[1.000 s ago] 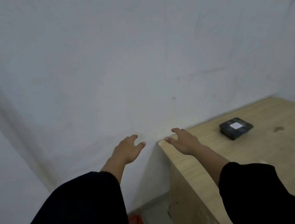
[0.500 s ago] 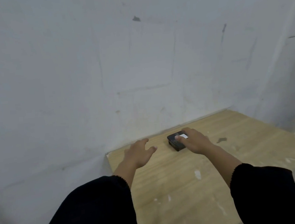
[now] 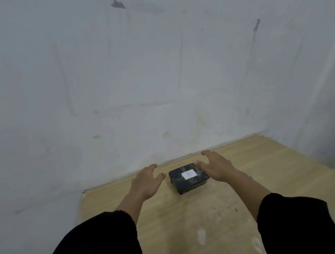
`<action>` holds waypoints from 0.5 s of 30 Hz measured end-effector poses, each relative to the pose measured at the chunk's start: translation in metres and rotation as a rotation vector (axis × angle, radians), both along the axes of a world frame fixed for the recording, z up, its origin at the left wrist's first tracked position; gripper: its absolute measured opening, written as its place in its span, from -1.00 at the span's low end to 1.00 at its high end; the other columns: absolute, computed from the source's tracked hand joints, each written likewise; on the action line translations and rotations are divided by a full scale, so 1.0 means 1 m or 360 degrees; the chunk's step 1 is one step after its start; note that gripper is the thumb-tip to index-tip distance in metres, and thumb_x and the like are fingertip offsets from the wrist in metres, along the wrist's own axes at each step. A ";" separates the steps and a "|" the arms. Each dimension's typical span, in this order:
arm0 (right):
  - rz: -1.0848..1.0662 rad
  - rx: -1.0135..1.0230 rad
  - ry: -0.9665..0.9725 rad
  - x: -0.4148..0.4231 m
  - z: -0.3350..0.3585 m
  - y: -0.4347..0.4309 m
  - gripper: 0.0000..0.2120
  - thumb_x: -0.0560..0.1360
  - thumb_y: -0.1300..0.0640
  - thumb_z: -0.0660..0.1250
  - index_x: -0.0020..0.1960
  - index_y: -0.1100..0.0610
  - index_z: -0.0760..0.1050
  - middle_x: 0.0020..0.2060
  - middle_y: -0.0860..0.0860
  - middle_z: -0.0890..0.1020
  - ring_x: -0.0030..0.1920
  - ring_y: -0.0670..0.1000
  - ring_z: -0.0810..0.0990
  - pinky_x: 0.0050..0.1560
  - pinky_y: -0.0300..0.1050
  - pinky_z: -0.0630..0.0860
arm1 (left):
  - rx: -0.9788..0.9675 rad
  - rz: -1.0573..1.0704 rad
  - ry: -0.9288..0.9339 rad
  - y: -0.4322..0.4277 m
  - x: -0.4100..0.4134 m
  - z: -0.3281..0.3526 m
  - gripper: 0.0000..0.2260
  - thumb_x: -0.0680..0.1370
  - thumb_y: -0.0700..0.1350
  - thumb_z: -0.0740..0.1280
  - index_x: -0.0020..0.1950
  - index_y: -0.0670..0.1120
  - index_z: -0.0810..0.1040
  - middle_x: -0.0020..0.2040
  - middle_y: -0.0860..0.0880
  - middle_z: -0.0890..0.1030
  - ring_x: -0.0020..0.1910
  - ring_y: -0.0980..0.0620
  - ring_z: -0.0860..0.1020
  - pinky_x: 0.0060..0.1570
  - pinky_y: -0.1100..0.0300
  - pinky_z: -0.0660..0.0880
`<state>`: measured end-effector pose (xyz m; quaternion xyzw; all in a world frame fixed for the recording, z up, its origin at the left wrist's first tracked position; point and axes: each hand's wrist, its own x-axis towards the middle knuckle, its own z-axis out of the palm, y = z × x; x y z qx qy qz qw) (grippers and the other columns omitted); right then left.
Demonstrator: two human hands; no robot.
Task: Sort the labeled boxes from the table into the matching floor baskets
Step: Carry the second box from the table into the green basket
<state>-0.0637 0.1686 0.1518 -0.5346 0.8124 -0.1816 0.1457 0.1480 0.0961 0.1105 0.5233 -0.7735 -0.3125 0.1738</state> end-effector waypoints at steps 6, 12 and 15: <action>0.0054 0.0053 -0.0050 -0.056 -0.019 -0.051 -0.39 0.50 -0.25 0.13 0.44 0.03 0.20 0.45 0.05 0.32 0.41 0.13 0.33 0.38 0.18 0.18 | 0.0041 0.0092 0.0037 -0.042 -0.050 -0.021 -0.46 0.53 0.14 0.19 0.46 -0.03 0.22 0.49 -0.04 0.29 0.46 -0.05 0.24 0.41 0.00 0.22; 0.0184 0.0117 -0.0148 -0.099 -0.049 -0.103 -0.38 0.50 -0.23 0.14 0.46 0.05 0.18 0.47 0.05 0.29 0.43 0.12 0.30 0.41 0.22 0.20 | 0.0141 0.0259 0.0073 -0.068 -0.080 -0.053 -0.40 0.53 0.14 0.21 0.49 -0.05 0.14 0.52 -0.06 0.22 0.50 -0.04 0.17 0.45 0.01 0.16; 0.0254 0.0144 -0.0233 -0.116 -0.073 -0.128 -0.37 0.50 -0.22 0.16 0.47 0.06 0.15 0.48 0.06 0.27 0.44 0.14 0.28 0.41 0.23 0.20 | 0.0211 0.0381 0.0066 -0.075 -0.091 -0.071 -0.37 0.53 0.15 0.20 0.51 -0.07 0.09 0.54 -0.07 0.17 0.51 -0.04 0.14 0.47 0.02 0.13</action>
